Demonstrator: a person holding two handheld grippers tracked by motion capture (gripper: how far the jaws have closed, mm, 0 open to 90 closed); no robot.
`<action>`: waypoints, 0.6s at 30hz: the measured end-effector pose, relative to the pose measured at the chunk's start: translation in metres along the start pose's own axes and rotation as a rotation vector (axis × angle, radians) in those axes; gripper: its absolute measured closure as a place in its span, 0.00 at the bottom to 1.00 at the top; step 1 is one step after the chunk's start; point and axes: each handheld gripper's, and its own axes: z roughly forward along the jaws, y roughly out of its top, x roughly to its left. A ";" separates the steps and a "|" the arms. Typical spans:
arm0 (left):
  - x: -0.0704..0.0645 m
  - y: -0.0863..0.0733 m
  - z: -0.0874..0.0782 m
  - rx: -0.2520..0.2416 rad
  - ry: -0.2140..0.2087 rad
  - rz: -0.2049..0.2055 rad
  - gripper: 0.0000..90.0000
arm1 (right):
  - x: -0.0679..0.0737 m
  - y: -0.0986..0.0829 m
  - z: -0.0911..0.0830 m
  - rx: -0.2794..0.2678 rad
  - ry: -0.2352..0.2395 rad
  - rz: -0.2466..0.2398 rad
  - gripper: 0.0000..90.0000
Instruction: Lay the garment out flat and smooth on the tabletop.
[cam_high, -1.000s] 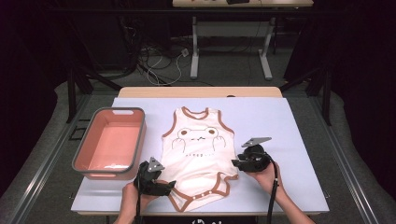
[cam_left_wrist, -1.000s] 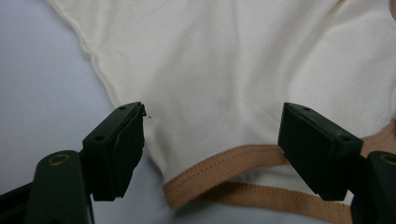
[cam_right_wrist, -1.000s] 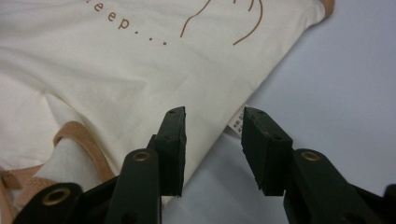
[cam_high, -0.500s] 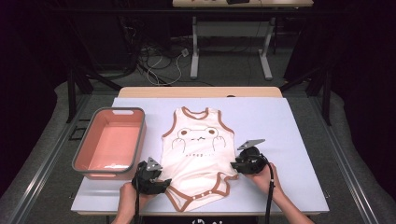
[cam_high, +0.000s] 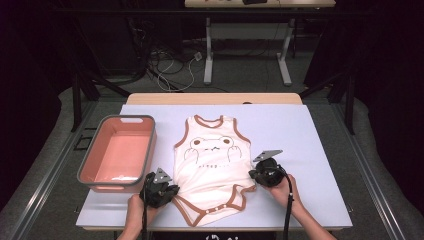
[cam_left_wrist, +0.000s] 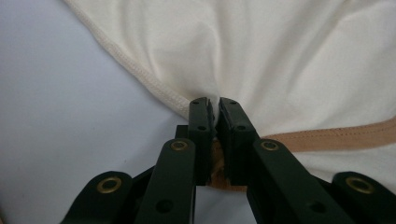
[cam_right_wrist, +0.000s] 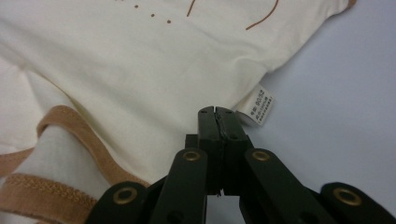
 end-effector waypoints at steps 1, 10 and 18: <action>0.000 0.000 0.000 0.001 0.003 0.004 0.93 | -0.001 0.000 0.000 -0.001 -0.004 0.004 1.00; 0.002 0.005 0.002 -0.004 0.037 0.011 0.77 | 0.002 0.001 -0.001 -0.012 -0.089 -0.104 0.84; -0.009 0.008 -0.008 -0.032 -0.001 0.033 0.38 | 0.008 0.003 -0.019 -0.067 -0.004 -0.127 0.52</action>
